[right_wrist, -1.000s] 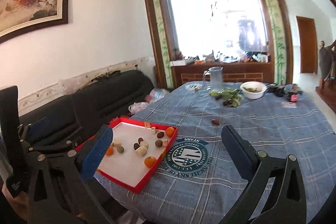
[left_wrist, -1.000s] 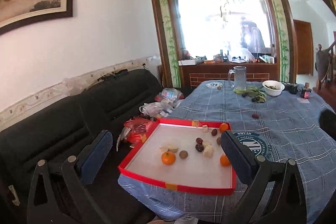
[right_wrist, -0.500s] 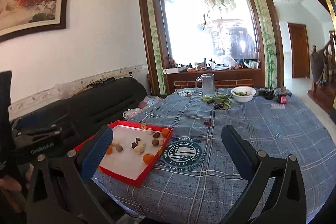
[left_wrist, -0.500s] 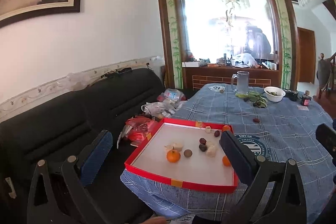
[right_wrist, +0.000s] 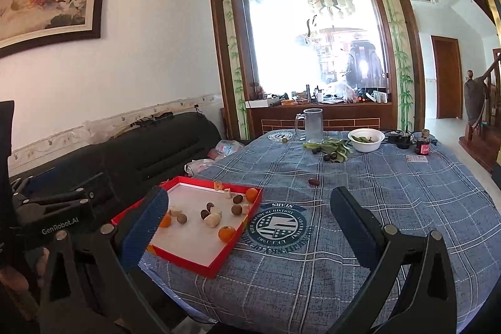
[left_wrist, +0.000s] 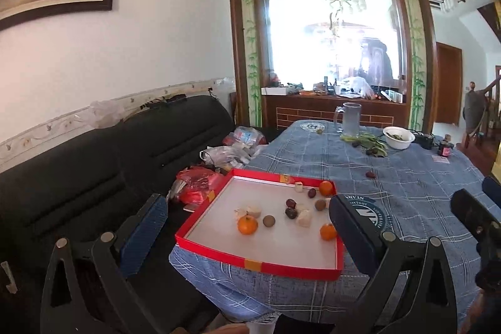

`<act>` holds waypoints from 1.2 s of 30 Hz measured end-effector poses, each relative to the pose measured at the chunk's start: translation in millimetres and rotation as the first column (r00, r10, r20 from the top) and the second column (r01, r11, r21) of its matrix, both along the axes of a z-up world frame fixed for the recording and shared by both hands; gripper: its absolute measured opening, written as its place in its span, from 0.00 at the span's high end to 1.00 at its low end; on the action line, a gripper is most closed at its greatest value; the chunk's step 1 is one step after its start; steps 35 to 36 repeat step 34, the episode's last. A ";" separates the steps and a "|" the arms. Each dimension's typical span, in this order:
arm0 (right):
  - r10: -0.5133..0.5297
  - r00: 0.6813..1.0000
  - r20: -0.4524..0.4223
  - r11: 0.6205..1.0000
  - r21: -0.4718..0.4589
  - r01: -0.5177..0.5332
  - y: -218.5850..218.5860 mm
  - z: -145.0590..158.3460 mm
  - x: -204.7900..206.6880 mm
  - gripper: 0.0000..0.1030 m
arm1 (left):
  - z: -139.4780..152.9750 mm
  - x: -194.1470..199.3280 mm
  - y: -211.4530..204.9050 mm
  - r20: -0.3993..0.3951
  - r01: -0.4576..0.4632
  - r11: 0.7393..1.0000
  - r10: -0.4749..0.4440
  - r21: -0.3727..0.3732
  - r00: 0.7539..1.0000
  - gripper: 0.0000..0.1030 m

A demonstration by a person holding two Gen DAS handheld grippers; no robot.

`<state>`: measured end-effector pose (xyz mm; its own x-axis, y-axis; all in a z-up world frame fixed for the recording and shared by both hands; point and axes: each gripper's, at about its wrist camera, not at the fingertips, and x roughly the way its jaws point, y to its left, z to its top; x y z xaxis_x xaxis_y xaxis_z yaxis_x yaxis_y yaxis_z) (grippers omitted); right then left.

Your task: Organize fruits

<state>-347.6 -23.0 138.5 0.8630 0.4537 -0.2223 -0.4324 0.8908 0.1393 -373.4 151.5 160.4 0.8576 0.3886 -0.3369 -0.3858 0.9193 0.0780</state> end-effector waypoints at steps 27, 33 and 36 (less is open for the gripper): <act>0.032 0.999 0.034 0.994 -0.103 -0.028 29.4 -7.5 -3.7 0.00 | -4.2 -1.2 12.6 0.004 -0.014 0.999 0.015 -0.033 1.000 0.00; 0.046 0.998 0.031 0.993 -0.111 -0.043 42.8 -9.2 18.7 0.00 | -0.7 14.7 3.8 0.045 0.043 0.999 -0.042 -0.021 0.998 0.00; 0.043 0.999 0.024 0.993 -0.111 -0.040 43.5 -9.7 25.5 0.00 | -0.4 19.0 2.3 0.046 0.051 0.998 -0.049 -0.023 0.998 0.00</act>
